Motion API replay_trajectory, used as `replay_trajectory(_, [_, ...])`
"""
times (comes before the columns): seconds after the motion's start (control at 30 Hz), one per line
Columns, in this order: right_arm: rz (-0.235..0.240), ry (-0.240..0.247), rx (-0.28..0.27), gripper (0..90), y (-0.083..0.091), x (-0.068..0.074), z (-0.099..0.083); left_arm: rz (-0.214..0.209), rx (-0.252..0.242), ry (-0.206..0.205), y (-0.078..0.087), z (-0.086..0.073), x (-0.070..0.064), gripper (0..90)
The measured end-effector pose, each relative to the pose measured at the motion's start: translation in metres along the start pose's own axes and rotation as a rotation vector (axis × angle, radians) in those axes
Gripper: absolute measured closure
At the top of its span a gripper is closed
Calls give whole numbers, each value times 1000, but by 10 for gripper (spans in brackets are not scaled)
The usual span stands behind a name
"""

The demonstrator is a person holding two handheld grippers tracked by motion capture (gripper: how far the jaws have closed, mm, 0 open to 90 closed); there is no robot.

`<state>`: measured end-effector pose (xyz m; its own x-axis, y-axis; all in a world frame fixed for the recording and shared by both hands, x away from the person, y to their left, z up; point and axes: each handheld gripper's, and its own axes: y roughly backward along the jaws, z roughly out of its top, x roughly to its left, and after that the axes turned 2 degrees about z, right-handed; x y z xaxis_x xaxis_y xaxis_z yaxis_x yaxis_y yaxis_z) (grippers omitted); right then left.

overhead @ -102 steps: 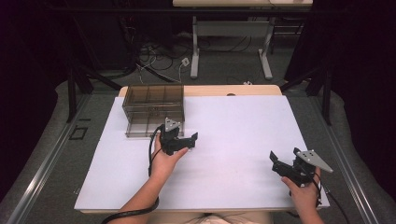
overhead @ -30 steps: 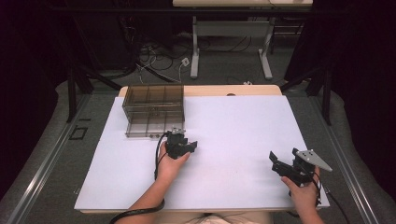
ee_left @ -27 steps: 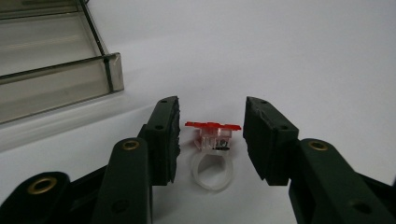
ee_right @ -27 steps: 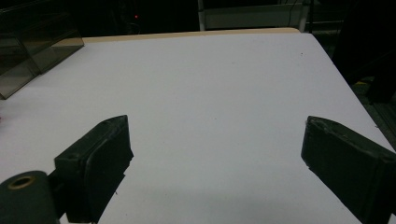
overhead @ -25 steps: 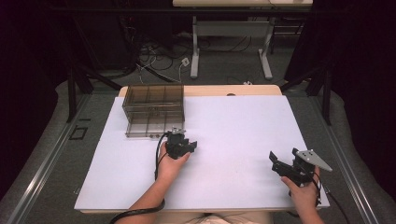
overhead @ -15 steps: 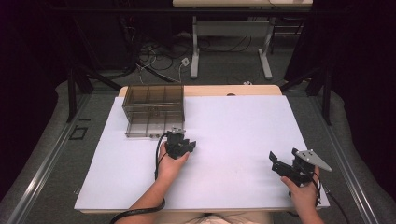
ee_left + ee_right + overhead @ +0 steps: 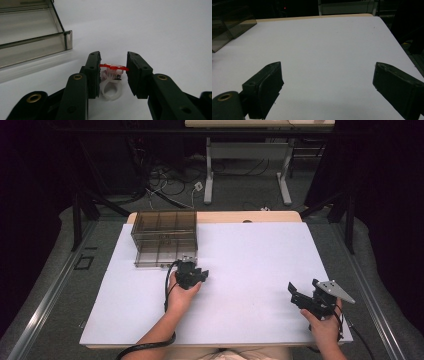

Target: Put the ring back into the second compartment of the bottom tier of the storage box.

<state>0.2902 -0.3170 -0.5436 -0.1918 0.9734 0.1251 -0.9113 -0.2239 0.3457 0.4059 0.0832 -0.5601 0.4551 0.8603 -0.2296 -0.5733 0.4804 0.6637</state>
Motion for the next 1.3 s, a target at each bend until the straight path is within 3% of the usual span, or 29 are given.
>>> replay_trajectory(1.3, [-9,-4,-4,89,1,-1,0,12,-70,-8,21,23,-1,646])
